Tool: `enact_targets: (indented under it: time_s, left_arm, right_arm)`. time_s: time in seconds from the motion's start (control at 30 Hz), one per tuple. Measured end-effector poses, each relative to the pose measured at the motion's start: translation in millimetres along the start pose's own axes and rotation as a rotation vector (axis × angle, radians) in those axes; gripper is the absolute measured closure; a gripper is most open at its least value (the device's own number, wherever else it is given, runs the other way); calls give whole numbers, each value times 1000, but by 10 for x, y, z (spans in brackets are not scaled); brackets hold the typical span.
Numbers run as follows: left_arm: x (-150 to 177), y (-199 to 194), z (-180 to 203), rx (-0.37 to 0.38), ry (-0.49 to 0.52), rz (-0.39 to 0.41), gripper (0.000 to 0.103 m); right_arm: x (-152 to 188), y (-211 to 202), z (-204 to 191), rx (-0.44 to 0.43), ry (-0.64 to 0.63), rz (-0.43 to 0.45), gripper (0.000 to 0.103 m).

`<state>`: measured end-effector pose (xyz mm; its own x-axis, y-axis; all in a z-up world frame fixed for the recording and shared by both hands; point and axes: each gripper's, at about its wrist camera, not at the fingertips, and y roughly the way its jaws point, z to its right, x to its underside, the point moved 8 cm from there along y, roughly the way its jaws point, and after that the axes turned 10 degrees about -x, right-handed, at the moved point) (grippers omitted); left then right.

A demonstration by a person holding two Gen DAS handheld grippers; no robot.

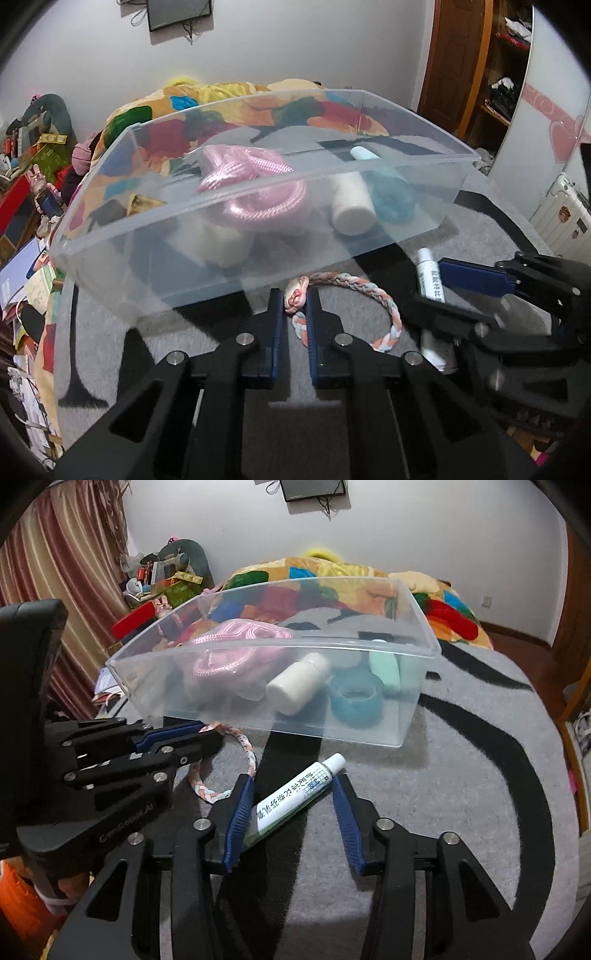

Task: Organize objects
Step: 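Grasp braided bracelet with left tool while right tool grasps toothpaste tube, then drop bracelet into box with left tool while right tool drops toothpaste in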

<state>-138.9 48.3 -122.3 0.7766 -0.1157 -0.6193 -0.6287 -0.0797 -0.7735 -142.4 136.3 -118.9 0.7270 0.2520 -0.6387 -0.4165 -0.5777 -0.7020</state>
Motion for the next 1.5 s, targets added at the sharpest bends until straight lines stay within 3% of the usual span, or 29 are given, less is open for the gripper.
enact_targets:
  time_s: [0.17,0.47,0.7,0.87,1.13,1.37,1.47,1.5]
  left_arm:
    - [136,-139,-130,30,-57,17,93]
    - [23,-491,-458,52,-133,84,93]
    - [-363,-749,-654,25,-165,177,93]
    - [-627,-724,-850,-4,-206,195,93]
    - [-819,-309,-1132,-78,-276,129,93]
    - [-792,-77,-1060,-86,-241,90,92]
    - [-752,-96,-990,-85,-217,91,87]
    - [-734,-114,-974,-79,-211,93,81]
  right_arm:
    - [34,-10,-9,3,-15,-5,88]
    - [4,-229,-132,-28,-53,40,88]
    - [-357,-585,-252,-38,-78,160,88]
    - [-667,-595,-241,-22,-78,206,88]
    - [-966,-159,-81,-3,-41,149,88]
    - [-1039,94,-89,-8,-51,102,88]
    - [-989,169,-140,-20,-70,70,86]
    - [-981,160,-140,-7,-75,73,85]
